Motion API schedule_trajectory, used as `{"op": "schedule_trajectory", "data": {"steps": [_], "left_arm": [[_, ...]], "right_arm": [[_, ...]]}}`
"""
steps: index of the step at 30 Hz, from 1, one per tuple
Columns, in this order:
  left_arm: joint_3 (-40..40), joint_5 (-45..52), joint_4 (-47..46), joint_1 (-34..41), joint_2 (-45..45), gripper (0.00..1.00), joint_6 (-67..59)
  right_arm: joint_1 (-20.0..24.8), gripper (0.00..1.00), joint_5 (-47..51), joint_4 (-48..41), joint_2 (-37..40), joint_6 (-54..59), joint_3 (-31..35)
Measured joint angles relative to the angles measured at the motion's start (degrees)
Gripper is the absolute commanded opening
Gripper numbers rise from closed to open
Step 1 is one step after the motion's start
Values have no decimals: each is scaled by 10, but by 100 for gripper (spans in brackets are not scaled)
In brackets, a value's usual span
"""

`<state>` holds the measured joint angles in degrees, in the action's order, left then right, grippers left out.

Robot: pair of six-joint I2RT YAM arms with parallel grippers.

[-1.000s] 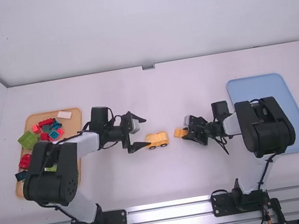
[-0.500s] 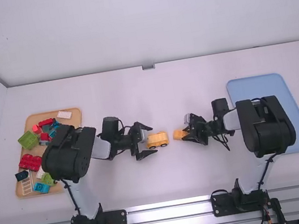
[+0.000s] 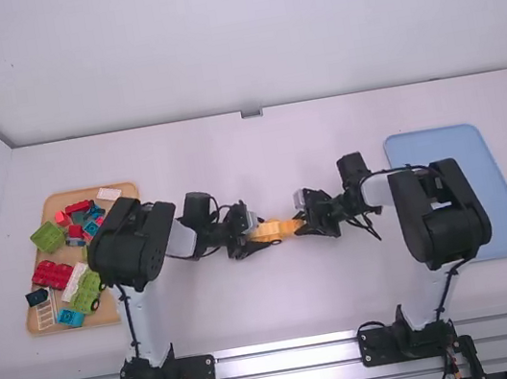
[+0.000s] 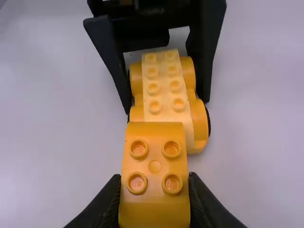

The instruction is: Assemble lego blocks to make yellow taxi

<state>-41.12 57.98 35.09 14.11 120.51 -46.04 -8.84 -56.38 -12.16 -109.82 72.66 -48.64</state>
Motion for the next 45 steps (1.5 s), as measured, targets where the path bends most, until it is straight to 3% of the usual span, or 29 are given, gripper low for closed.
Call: {"op": "schedule_trajectory", "data": {"steps": [3, 9, 23, 31, 45], "left_arm": [[-1, 12, -19, 0, 0, 55, -29], [-1, 18, -28, 0, 0, 51, -47], [-1, 17, -27, 0, 0, 53, -49], [-1, 17, -27, 0, 0, 53, -48], [-1, 17, -27, 0, 1, 54, -48]], "right_arm": [[-11, 15, 0, 0, 0, 2, -9], [-29, 15, -1, -9, 0, 2, -26], [-99, 10, 11, 35, 0, -37, -38], [-101, 10, 15, 118, 0, -69, -16], [-101, 7, 15, 156, -1, -101, 4]]}}
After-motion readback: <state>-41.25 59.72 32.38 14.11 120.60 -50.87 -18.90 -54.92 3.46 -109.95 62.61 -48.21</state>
